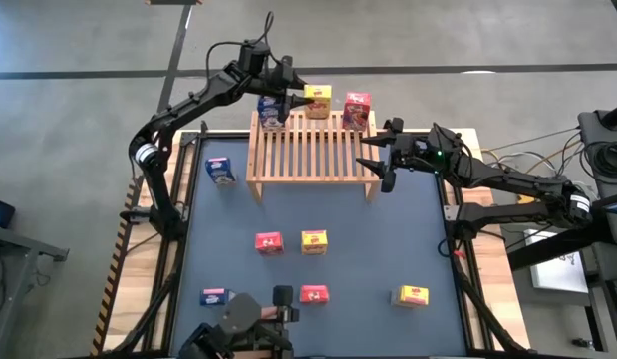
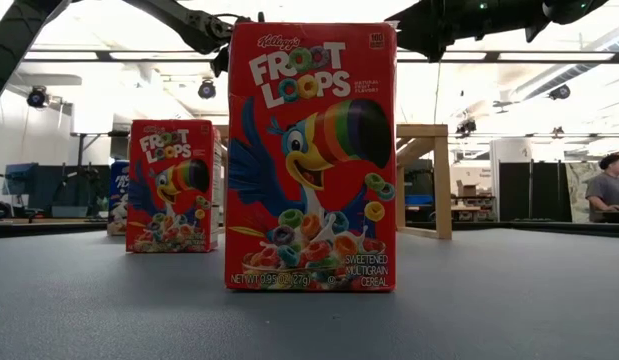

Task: Stack cereal on shelf
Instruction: Put the top yellow cereal box on the shelf

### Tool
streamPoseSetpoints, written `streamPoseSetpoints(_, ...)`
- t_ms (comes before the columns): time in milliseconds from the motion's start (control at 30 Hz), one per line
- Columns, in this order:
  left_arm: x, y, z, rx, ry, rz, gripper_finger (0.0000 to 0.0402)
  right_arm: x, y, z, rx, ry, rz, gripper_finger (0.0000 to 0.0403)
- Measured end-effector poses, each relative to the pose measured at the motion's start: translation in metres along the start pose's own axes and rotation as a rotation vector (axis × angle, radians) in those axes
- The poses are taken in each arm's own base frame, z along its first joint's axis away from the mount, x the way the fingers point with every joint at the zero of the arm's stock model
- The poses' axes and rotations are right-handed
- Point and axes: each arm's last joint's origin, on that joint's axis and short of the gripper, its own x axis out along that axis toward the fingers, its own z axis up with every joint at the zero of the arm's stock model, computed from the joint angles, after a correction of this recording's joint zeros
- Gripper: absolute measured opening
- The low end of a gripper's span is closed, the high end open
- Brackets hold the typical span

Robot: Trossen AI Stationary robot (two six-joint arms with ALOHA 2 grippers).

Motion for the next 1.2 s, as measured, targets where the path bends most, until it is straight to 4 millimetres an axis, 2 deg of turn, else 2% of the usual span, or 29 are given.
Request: streamPoseSetpoints(1200, 0.0009, -0.0023, -0.0061, -0.037, 0.072, 0.018, 0.0165, 0.0000, -0.0001, 0.0016, -0.004, -0.016, -0.001, 0.0251)
